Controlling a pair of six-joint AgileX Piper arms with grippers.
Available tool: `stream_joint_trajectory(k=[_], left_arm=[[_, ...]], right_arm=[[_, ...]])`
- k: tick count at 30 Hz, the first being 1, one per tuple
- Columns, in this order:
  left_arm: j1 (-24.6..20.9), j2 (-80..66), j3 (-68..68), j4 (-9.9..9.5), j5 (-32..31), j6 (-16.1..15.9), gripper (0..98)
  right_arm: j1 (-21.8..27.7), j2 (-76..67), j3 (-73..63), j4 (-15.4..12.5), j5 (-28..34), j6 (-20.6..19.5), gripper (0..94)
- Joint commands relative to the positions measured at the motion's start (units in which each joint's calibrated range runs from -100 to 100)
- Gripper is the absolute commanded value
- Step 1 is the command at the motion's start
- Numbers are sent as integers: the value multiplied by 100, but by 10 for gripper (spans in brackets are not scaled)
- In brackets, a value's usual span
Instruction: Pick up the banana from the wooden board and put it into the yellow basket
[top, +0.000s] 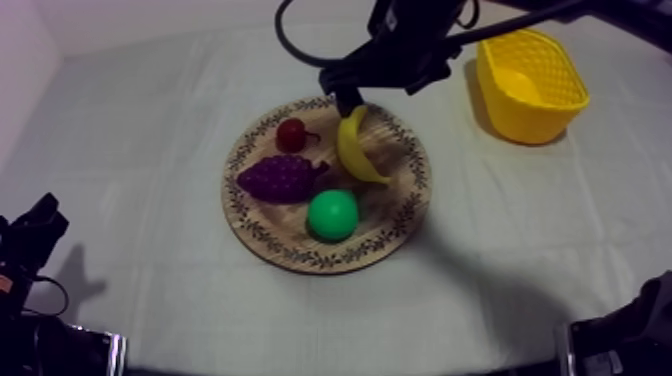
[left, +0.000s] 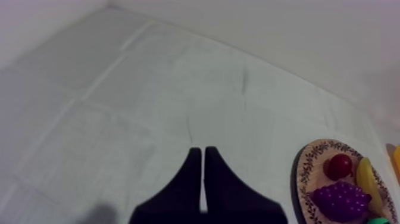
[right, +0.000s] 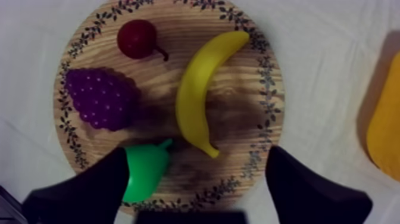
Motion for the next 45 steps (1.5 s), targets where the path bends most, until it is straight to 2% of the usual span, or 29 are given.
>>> stream_joint_trajectory(k=[1,10,26,28,32,34,38,45], left_arm=[[2,-5,-1,3,0,1,1],[2,-5,-1,3,0,2,1],[2,-5,-1,3,0,1,1],[2,-5,-1,3,0,1,1],[2,-5,-1,3,0,0,1],[2,-5,-1,3,0,1,1],[2,-5,-1,3,0,1,1],[2,-5,-1,3,0,-1,1]], right_arm=[[-4,321,-51,-38,-77,3,629],[15,1372,-431,-70,-475,-38,577],[156,2777,-1503,81,-590,-90,474],[163,2866,-1581,89,-612,-72,426],[174,2949,-1642,101,-667,-52,257],[170,2950,-1625,108,-712,-47,213],[158,2824,-1445,144,-889,-77,172],[145,2038,-927,181,-985,-95,156]])
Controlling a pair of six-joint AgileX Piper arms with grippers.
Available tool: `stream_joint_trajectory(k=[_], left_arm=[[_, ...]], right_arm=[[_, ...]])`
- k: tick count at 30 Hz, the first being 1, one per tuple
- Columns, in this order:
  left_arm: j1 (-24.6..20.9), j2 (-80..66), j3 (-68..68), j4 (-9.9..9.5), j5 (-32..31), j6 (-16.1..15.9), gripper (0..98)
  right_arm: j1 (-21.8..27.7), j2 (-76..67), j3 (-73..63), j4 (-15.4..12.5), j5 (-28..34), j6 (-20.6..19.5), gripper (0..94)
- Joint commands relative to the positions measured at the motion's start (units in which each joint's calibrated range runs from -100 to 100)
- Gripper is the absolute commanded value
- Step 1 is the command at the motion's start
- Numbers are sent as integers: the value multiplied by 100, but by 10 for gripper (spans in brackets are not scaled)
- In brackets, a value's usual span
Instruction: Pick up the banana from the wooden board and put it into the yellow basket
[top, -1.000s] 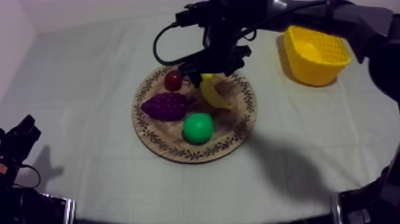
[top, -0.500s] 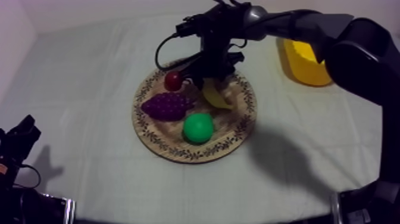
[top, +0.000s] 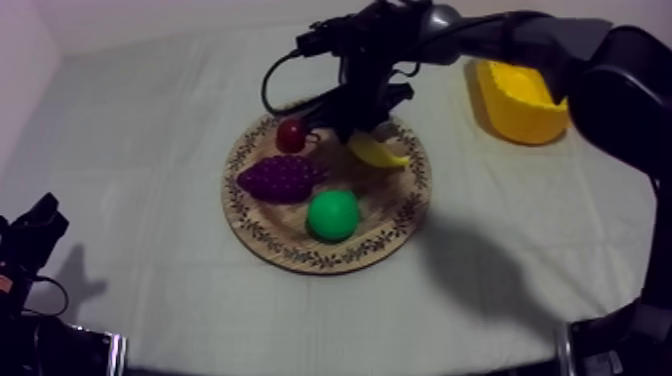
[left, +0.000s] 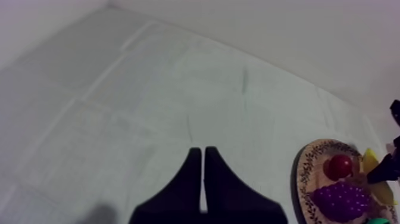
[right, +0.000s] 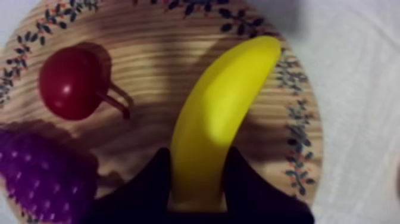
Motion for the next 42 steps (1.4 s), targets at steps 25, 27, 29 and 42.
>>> stream_joint_trajectory(k=[25,27,29,42], left_arm=[[2,-5,-1,3,0,0,1],[2,-5,-1,3,0,-2,1],[2,-5,-1,3,0,0,1],[2,-5,-1,3,0,2,1]], right_arm=[[1448,-2392,340,1012,-58,-182,151],[1627,-2359,340,1072,-93,-174,151],[1796,-2321,349,1122,-126,-166,151],[2565,-2173,737,1111,-763,301,150]])
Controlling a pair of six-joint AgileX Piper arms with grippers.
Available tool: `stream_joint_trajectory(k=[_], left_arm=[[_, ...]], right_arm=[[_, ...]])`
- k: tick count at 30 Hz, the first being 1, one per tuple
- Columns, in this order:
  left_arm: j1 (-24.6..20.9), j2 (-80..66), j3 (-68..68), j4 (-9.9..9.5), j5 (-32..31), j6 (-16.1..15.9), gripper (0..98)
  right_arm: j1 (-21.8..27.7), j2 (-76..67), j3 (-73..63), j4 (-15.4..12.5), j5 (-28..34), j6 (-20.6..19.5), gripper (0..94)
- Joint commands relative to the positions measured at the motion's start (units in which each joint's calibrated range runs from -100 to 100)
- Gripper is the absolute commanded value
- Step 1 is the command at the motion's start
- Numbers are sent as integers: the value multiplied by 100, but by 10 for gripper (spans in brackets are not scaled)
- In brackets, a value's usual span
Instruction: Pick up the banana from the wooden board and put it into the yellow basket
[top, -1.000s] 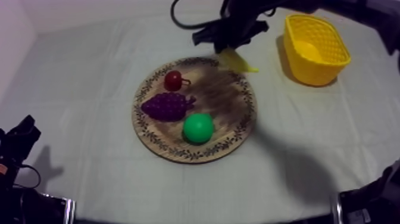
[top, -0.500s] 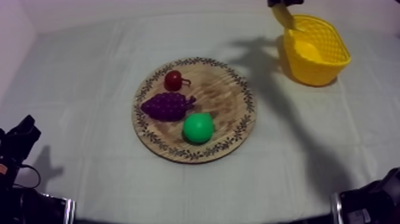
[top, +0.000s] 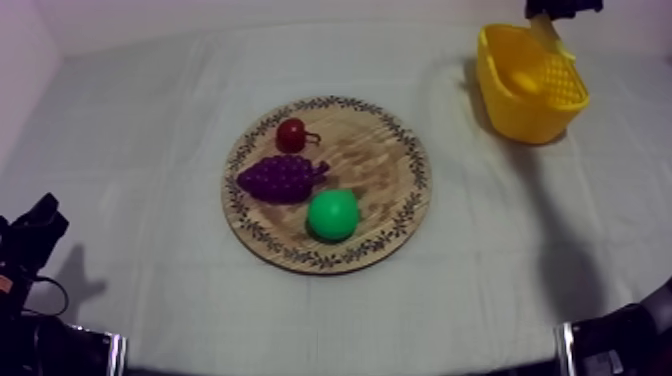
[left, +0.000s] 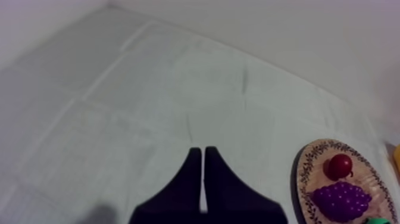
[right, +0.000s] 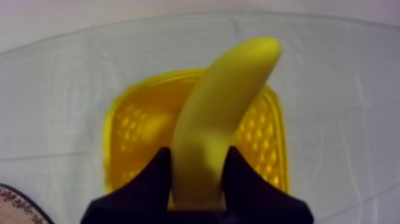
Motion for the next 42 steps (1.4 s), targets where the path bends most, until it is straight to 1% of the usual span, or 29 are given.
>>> stream_joint_trajectory(k=[1,7,8,9,10,12,14,16,18,19,21,26,31,33,36,42], left_arm=[[2,-5,-1,3,0,0,1],[2,-5,-1,3,0,0,1],[2,-5,-1,3,0,0,1],[2,-5,-1,3,0,1,1],[2,-5,-1,3,0,-1,1],[2,-5,-1,3,0,-1,1],[2,-5,-1,3,0,0,1],[2,-5,-1,3,0,1,1],[2,-5,-1,3,0,1,1],[2,-5,-1,3,0,1,1],[2,-5,-1,3,0,0,1],[2,-5,-1,3,0,1,1],[2,-5,-1,3,0,1,1],[2,-5,-1,3,0,1,1],[2,-5,-1,3,0,1,1],[2,-5,-1,3,0,1,1]], right_arm=[[79,2,151,-98,-104,224,150],[218,-2,595,-359,-385,771,151],[234,-5,654,-393,-438,822,155],[247,-7,718,-418,-492,862,179],[259,-10,794,-435,-545,893,232],[278,-31,965,-454,-654,945,379],[302,-79,1156,-468,-801,979,498],[330,-164,1355,-481,-975,996,564],[362,-294,1542,-534,-1179,1021,583],[381,-385,1647,-564,-1318,1024,566],[422,-615,1869,-656,-1643,1042,492],[520,-1471,2567,-888,-2476,1055,231],[553,-2592,3576,-913,-3316,954,73],[555,-3086,4064,-919,-3649,938,39],[546,-3855,4807,-979,-4004,990,17],[467,-5416,6279,-1351,-4424,1372,7]])
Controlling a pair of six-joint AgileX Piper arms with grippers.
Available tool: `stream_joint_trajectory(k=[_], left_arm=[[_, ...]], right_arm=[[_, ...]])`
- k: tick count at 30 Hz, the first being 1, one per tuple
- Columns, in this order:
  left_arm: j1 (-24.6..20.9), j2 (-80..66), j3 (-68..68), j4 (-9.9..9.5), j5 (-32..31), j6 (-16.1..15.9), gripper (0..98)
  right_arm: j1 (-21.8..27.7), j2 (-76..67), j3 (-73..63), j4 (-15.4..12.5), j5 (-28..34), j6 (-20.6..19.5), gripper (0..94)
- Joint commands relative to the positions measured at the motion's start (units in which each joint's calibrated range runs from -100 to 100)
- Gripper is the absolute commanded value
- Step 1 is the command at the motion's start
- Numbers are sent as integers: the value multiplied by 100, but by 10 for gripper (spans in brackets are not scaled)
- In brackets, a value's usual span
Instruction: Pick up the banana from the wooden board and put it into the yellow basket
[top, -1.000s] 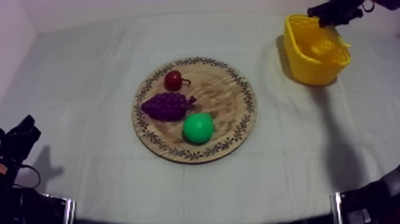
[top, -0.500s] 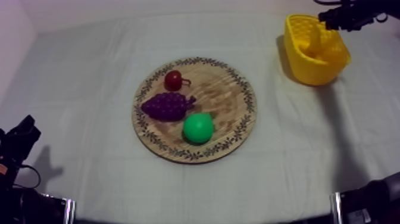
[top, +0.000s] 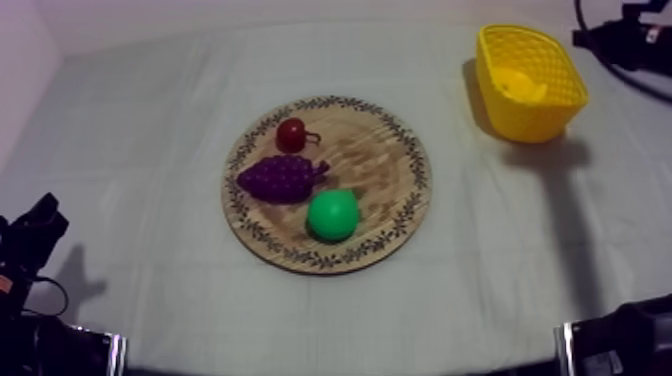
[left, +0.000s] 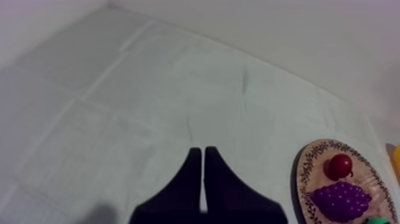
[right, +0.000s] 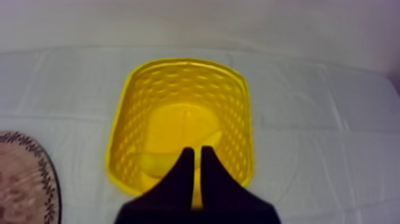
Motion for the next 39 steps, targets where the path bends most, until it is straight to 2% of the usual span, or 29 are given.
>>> stream_joint_trajectory(k=[1,7,9,12,18,21,32,37,39], left_arm=[[2,-5,-1,3,0,1,1],[2,-5,-1,3,0,1,1],[2,-5,-1,3,0,1,1],[2,-5,-1,3,0,0,1],[2,-5,-1,3,0,1,1],[2,-5,-1,3,0,1,1],[2,-5,-1,3,0,-1,1],[2,-5,-1,3,0,1,1],[2,-5,-1,3,0,-1,1]], right_arm=[[-41,-1201,1080,-184,-117,258,7],[-135,-2742,2419,-989,-120,1162,6],[-164,-3204,2824,-1080,-80,1322,6],[-214,-3841,3343,-1076,59,1435,6],[-329,-4803,4090,-665,315,1117,6],[-339,-5241,4484,-580,359,988,6],[-452,-6605,4789,-745,1943,696,4],[-388,-6850,4790,-768,2148,258,5],[-372,-6875,4790,-768,2169,202,5]])
